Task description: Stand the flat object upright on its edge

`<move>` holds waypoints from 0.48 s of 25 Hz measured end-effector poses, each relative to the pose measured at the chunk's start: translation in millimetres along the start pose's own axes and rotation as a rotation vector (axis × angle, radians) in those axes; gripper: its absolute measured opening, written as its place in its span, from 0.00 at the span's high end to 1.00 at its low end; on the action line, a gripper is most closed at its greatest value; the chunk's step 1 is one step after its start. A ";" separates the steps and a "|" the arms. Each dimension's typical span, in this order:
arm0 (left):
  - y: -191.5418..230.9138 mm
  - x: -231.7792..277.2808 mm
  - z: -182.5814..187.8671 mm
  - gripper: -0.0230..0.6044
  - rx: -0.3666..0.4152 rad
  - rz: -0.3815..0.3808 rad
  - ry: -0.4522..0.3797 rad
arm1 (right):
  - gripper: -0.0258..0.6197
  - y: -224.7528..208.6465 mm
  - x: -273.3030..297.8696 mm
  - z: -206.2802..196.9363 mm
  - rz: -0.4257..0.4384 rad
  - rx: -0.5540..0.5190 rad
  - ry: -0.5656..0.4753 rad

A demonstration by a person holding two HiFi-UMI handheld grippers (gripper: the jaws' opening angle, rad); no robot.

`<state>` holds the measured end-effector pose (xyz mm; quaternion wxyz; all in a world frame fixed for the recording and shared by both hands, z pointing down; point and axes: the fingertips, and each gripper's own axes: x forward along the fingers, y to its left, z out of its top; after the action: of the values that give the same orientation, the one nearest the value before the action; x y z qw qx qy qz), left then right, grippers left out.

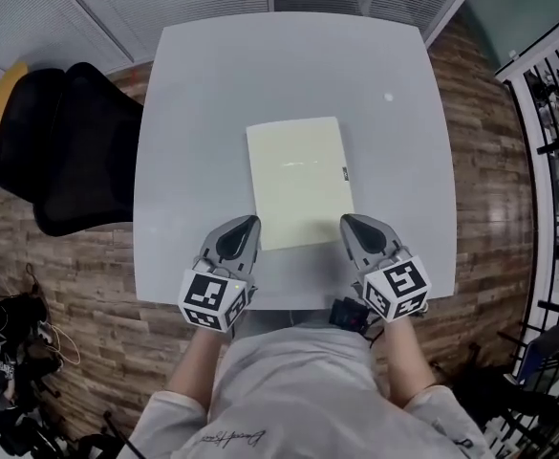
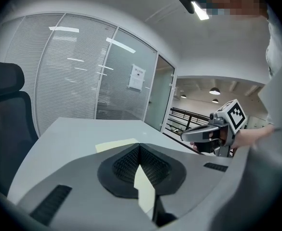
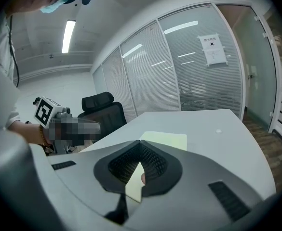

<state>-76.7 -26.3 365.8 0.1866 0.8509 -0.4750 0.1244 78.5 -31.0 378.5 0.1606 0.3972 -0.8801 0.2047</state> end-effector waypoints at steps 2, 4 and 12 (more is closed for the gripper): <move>2.4 1.9 -2.4 0.95 -0.006 0.006 0.012 | 0.92 -3.7 2.2 -2.6 0.000 0.004 0.010; 5.5 4.1 -5.5 0.95 -0.018 0.008 0.021 | 0.92 -7.8 5.6 -6.1 -0.001 0.007 0.021; 17.6 9.7 -14.6 0.95 -0.039 0.012 0.055 | 0.92 -20.4 14.4 -11.4 -0.011 0.009 0.058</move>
<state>-87.3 -35.8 386.3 0.2155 0.8406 -0.4770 0.1393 86.3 -46.7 399.5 0.1853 0.3966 -0.8719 0.2194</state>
